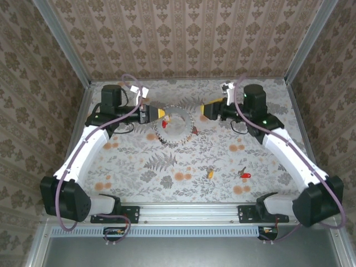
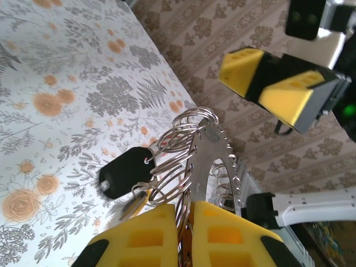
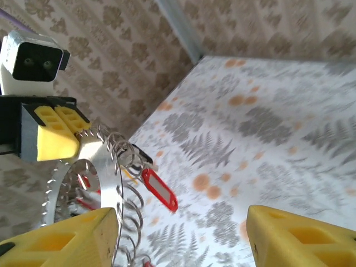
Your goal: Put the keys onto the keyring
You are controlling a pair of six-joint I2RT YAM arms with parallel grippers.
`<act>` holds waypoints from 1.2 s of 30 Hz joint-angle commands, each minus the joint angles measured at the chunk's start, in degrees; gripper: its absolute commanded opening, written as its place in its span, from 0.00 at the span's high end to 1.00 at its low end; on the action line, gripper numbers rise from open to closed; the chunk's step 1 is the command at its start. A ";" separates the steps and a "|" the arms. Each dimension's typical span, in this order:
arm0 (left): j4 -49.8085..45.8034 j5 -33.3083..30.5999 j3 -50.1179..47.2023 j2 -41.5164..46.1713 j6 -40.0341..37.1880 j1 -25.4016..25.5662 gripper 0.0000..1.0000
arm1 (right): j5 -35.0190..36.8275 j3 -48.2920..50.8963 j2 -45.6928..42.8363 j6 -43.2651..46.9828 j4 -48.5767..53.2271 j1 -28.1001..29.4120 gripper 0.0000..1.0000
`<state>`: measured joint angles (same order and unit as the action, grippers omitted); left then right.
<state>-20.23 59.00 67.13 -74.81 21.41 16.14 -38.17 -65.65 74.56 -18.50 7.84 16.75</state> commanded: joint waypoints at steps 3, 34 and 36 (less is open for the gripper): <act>-3.87 6.04 4.99 -1.52 -5.79 0.69 1.00 | -13.65 -5.63 7.38 -6.31 4.81 0.35 0.33; -5.61 0.17 10.22 -8.99 -3.21 1.70 0.57 | -27.92 -12.33 19.26 -9.63 2.12 1.56 1.00; -4.40 -4.75 8.69 -7.83 -0.46 1.70 0.41 | -26.23 -9.28 17.82 -14.90 -4.33 0.71 1.00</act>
<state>-26.79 60.14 75.57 -84.05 16.78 17.93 -65.80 -78.15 95.09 -24.88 13.43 18.76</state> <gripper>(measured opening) 0.539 0.077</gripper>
